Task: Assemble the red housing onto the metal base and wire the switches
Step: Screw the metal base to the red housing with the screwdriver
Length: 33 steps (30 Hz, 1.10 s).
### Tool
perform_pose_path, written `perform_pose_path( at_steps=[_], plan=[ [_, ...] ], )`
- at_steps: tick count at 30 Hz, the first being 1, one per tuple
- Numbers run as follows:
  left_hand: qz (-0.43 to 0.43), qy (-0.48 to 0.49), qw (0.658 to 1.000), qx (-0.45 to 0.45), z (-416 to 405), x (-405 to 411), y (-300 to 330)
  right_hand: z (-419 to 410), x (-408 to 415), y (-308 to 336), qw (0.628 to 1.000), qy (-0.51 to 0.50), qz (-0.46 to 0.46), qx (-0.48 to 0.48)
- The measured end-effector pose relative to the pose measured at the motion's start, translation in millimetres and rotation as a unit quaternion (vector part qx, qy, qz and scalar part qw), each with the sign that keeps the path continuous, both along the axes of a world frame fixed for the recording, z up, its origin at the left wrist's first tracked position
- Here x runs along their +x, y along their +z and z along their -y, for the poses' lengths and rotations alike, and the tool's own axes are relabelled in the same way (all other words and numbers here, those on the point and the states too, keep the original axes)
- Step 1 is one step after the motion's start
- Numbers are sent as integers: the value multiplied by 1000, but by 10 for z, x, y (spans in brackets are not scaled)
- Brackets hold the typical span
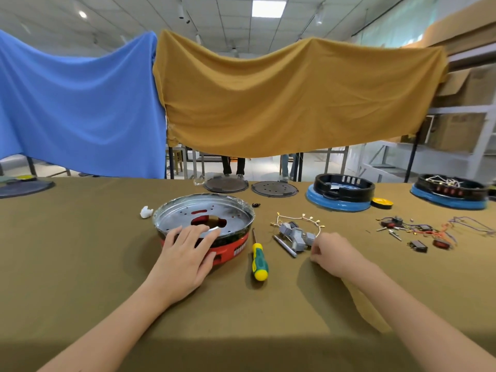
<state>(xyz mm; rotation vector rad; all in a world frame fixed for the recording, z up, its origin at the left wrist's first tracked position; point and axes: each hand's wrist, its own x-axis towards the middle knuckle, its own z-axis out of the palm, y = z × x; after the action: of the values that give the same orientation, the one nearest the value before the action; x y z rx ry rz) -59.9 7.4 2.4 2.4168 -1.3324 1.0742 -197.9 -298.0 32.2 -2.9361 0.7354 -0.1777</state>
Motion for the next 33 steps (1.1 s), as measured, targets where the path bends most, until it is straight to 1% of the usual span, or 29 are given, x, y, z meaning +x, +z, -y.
perform_pose_path(
  at_steps=[3, 7, 11, 13, 15, 17, 18, 21, 26, 29, 31, 33],
  plan=[
    [-7, 1, 1000, 3, -3, 6, 7, 5, 68, -100, 999, 3, 4, -38],
    [-20, -3, 1000, 2, -5, 26, -3, 55, 90, -224, 995, 26, 51, -81],
    [-20, -4, 1000, -4, 0, 56, -25, 57, 124, -223, 996, 18, 44, -81],
    [-19, -6, 1000, -8, -3, 64, -38, 55, 102, -244, 995, 6, 85, -49],
    [-19, -9, 1000, -14, -4, 75, -47, 42, 51, -274, 984, 5, 174, 24],
    [-20, -11, 1000, -20, -2, 81, -56, -23, 5, -250, 957, 22, 257, 133],
    [-21, -12, 999, -22, 0, 83, -57, -74, -3, -213, 941, 36, 284, 182],
    [-21, -16, 999, -25, 2, 79, -51, -262, 46, -59, 896, 89, 336, 275],
    [-19, -36, 999, -27, -3, 63, -30, -606, 255, 136, 851, 164, 372, 332],
    [-10, -61, 997, -42, 8, 84, 7, -765, 446, 201, 847, 212, 370, 317],
    [-6, -76, 995, -60, 54, 112, 84, -839, 592, 248, 848, 231, 369, 303],
    [-12, -88, 992, -86, 141, 155, 218, -890, 744, 292, 840, 242, 376, 306]
  ],
)
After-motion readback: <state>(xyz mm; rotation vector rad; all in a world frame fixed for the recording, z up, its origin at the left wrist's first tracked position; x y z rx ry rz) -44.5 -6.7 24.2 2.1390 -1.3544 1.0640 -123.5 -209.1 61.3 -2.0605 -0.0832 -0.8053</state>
